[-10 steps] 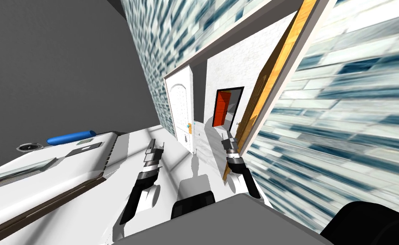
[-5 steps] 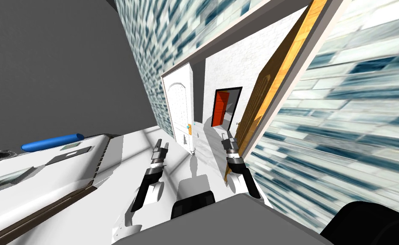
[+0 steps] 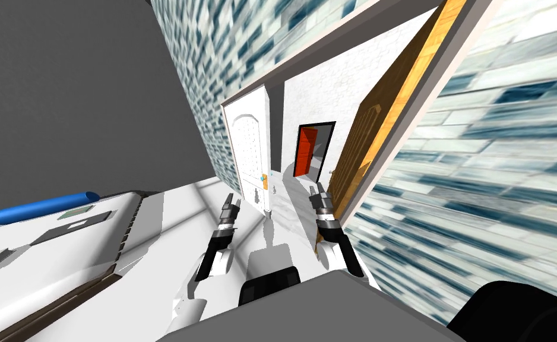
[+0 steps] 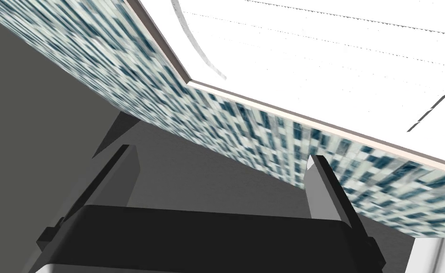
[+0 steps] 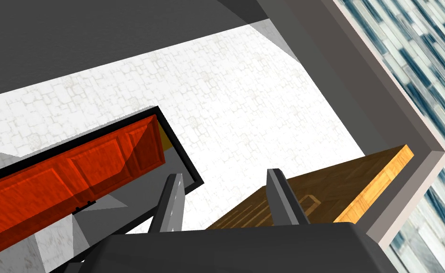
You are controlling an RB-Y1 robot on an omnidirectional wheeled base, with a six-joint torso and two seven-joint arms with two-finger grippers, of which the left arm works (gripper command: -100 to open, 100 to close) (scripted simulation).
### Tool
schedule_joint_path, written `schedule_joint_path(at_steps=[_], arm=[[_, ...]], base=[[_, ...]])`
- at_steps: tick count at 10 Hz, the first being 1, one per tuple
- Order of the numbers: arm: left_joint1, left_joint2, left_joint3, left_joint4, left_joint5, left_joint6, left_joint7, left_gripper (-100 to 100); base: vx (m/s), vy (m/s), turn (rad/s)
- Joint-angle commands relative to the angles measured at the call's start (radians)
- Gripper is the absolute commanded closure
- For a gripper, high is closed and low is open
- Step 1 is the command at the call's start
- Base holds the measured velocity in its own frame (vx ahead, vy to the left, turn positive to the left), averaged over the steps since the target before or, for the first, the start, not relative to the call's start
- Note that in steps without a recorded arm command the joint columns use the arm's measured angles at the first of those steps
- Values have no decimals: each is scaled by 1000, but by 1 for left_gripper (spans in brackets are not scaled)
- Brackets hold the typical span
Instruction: Push the door open
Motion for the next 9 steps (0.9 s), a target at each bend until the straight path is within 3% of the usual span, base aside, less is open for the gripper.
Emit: schedule_joint_path(at_steps=[1,9], arm=[[-20,4,-4,35,-2,-2,6,-100],[-160,2,-44,252,-25,13,30,-100]], base=[[53,60,-44],[76,94,-91]])
